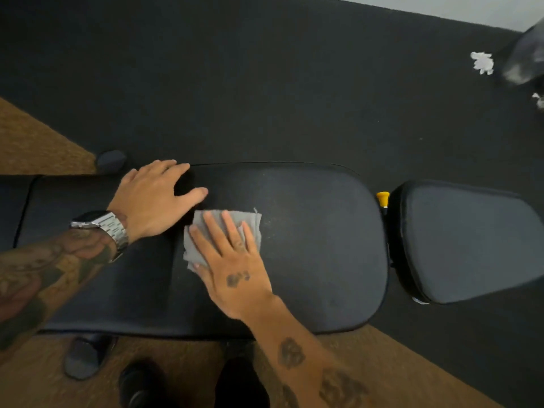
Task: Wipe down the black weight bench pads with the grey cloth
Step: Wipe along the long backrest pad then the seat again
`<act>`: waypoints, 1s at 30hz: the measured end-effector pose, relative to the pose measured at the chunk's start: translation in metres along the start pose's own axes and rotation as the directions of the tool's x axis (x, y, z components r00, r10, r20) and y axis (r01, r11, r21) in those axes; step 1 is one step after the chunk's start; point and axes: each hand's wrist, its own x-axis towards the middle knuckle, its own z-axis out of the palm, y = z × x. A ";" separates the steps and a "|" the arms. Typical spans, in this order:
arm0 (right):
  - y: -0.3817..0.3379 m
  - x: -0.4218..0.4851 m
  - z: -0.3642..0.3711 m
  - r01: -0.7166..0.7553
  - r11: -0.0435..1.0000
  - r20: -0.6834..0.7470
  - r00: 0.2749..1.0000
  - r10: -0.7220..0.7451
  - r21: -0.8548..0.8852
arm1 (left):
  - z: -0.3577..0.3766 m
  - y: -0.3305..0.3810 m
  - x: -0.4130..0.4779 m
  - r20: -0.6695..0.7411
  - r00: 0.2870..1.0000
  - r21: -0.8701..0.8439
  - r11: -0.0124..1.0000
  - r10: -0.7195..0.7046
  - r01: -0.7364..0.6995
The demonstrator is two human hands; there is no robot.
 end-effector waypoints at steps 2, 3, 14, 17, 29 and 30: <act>0.011 -0.040 0.003 0.025 1.000 0.019 1.000 -0.025 -0.002 | -0.002 0.007 0.007 0.034 0.999 0.033 0.999 0.013 -0.015; 0.020 -0.060 0.005 -0.003 1.000 0.009 1.000 0.003 0.006 | -0.002 0.011 0.010 0.045 0.999 0.046 0.999 0.020 -0.023; 0.156 -0.087 -0.024 -0.520 0.845 -0.177 0.826 0.535 0.127 | -0.004 0.026 0.022 0.072 0.997 -0.059 0.998 -0.006 0.010; 0.170 -0.044 -0.042 -0.571 0.807 -0.187 0.785 0.590 0.147 | -0.005 0.025 0.024 0.074 0.997 -0.057 0.998 -0.003 0.007; 0.014 0.016 -0.008 -0.087 0.996 -0.033 0.996 0.087 -0.001 | -0.014 0.019 0.028 0.097 0.995 -0.030 1.000 0.006 -0.003; 0.011 0.000 -0.004 -0.028 1.000 -0.021 0.999 0.028 -0.004 | -0.015 0.017 0.028 0.109 0.994 -0.032 0.999 0.006 -0.002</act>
